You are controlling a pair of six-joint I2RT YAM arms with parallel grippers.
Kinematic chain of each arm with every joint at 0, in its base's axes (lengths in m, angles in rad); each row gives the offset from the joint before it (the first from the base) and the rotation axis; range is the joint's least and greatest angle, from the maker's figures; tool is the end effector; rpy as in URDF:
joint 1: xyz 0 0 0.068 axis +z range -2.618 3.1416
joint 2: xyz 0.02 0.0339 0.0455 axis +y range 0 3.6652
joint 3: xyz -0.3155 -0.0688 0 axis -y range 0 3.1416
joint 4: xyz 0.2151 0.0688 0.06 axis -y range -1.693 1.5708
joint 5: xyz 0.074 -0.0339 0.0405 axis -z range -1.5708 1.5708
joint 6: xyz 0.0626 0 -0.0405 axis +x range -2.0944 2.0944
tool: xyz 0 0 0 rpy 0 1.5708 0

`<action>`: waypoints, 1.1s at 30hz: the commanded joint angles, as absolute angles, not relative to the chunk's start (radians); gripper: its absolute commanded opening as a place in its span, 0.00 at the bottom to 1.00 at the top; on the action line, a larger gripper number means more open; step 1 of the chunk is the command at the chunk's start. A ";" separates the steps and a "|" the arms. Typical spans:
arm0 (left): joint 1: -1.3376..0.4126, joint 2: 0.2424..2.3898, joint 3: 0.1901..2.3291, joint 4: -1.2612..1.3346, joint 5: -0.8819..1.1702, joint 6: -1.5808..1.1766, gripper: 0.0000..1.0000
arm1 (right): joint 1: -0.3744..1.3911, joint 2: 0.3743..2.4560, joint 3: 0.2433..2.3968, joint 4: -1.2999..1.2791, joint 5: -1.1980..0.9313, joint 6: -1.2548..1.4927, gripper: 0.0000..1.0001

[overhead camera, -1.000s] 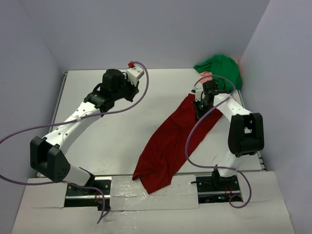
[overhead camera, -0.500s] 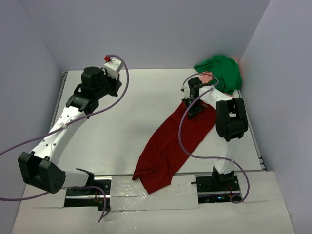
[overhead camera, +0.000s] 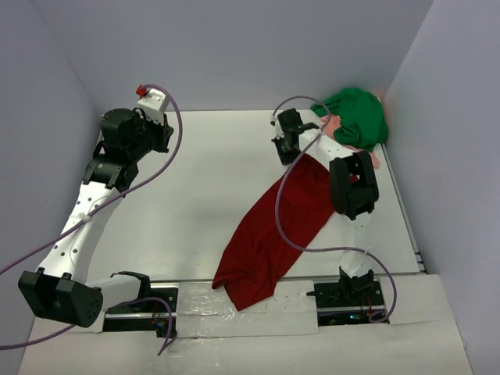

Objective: Fold and stack the t-shirts
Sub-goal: Fold the tshirt

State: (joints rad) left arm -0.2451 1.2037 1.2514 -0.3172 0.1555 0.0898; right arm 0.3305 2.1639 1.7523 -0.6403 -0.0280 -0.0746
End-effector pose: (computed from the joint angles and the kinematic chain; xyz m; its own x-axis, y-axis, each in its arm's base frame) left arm 0.2399 -0.0700 0.4420 -0.2228 0.1470 -0.9637 0.4062 0.9127 0.0454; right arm 0.4584 0.1591 0.2255 -0.7939 -0.3511 -0.4964 -0.3978 0.9174 -0.0127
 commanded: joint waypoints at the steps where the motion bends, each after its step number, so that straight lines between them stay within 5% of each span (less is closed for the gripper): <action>1: -0.236 1.193 1.229 -0.301 0.178 0.078 0.12 | 0.373 1.889 1.534 -0.398 0.167 -0.113 0.00; 11: -0.236 1.226 1.155 -0.216 0.195 0.069 0.12 | 0.380 1.494 1.299 -0.319 0.250 -0.166 0.00; 33: -0.212 1.262 1.124 -0.225 0.235 0.101 0.12 | 0.275 1.781 1.290 -0.776 0.115 -0.110 0.00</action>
State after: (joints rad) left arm -0.2203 1.2526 1.1198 -0.2722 0.2035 0.0910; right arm 0.2874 1.7535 1.3022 -0.7158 0.1658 -0.1234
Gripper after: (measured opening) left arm 0.122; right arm 0.006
